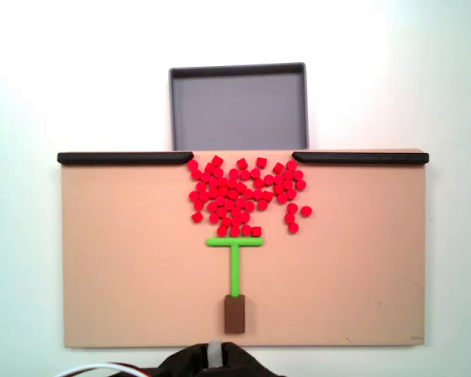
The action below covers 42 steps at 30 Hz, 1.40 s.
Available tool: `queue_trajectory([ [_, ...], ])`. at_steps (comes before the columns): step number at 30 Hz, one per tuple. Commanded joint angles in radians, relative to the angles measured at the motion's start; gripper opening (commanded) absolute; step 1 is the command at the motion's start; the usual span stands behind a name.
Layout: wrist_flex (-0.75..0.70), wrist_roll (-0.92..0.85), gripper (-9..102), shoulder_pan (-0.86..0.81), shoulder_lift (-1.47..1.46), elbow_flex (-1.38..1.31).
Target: Grasp a green tool by the dark brown handle.
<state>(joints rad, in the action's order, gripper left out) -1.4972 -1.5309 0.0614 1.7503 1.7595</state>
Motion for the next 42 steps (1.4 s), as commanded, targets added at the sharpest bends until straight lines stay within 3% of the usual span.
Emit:
queue_trajectory([
  [1,0.003,0.000,0,-0.032,-0.038,-0.017],
  [42,-0.006,-0.012,1,-0.041,-0.029,-0.017],
])
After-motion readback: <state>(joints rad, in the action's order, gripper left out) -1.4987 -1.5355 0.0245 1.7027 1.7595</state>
